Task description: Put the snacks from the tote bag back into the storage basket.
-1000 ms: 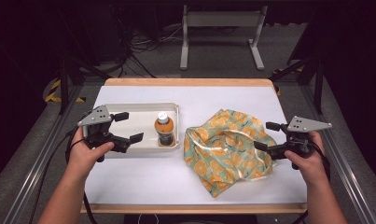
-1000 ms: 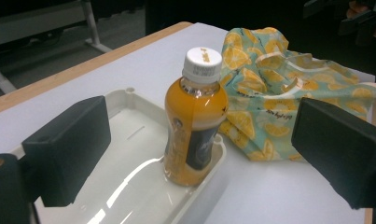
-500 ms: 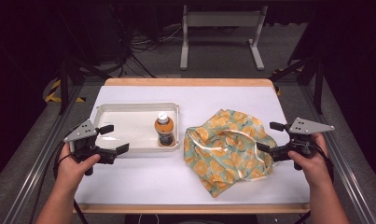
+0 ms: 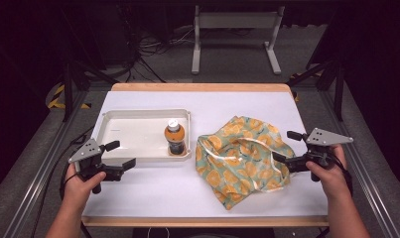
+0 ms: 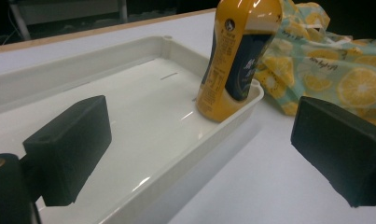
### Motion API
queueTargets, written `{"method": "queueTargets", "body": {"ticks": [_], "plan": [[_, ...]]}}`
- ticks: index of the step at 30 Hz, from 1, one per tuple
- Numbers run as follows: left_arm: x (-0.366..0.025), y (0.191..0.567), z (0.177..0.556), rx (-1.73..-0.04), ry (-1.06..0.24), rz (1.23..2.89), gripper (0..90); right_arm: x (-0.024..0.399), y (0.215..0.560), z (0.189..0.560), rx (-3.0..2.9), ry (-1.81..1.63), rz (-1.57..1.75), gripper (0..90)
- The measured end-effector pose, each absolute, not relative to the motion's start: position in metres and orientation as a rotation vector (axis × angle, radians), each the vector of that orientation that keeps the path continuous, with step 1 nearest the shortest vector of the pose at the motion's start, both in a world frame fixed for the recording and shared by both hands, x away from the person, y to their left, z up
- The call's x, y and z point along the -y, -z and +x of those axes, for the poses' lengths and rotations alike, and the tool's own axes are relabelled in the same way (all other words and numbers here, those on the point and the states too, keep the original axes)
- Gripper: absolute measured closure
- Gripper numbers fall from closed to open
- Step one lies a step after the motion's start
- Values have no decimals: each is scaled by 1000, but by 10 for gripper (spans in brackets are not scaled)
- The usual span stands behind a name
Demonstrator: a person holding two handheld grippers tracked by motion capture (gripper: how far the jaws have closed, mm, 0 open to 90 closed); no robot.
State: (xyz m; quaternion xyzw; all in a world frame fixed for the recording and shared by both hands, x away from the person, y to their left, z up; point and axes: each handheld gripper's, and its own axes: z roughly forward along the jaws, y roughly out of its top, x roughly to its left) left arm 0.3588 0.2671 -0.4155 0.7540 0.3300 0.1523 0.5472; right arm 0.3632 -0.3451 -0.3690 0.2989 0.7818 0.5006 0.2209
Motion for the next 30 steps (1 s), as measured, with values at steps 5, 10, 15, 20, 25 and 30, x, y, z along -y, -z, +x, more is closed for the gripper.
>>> {"method": "queueTargets", "body": {"ticks": [5,10,15,20,25,30], "plan": [[-270,429,357,-805,-377,1786,57,344,376,364,-2150,-1358,833,57],[-267,441,355,-827,-365,1805,55,346,387,368,-2136,-1352,857,56],[-264,452,355,-840,-378,1830,47,350,397,370,-2125,-1363,857,53],[-259,454,357,-834,-411,1868,44,353,405,373,-2123,-1348,872,53],[-258,454,357,-821,-416,1872,41,352,407,373,-2125,-1342,871,52],[-256,453,356,-818,-405,1878,41,352,402,372,-2111,-1371,867,38]]}}
